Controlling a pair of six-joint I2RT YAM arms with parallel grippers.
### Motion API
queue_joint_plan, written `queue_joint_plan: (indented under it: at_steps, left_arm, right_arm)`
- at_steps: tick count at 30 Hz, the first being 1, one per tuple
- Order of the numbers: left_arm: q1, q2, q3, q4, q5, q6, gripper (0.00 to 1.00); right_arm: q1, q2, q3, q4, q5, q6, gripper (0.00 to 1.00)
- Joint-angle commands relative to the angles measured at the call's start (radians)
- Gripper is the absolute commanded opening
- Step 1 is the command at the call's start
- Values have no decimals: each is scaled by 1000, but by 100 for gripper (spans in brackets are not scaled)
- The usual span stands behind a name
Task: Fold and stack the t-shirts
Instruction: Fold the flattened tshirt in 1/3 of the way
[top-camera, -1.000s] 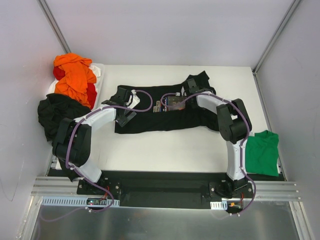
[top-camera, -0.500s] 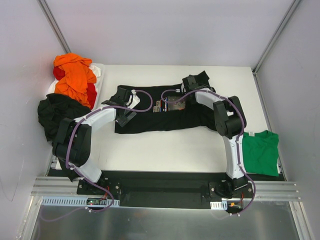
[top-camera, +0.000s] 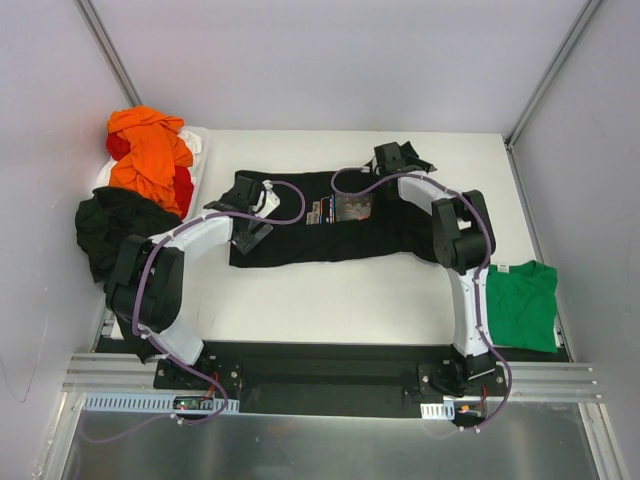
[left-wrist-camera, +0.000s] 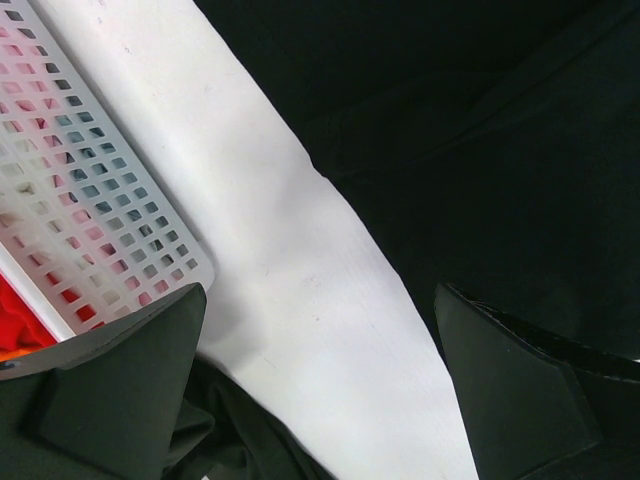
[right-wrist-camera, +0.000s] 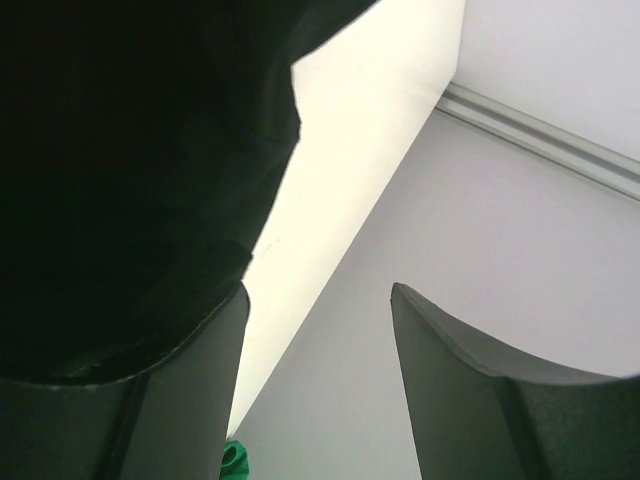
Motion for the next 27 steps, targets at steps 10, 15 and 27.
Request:
queue_joint_plan:
  at_steps: [10, 15, 27]
  left_arm:
    - [8, 31, 102, 32, -47, -7, 99]
    - [8, 37, 167, 32, -5, -39, 99]
    - [10, 130, 242, -118, 213, -125, 99]
  right_arm:
    - [-30, -180, 16, -46, -38, 160, 65]
    - [-51, -314, -23, -322, -355, 459, 66]
    - [-83, -483, -173, -608, -988, 588, 70]
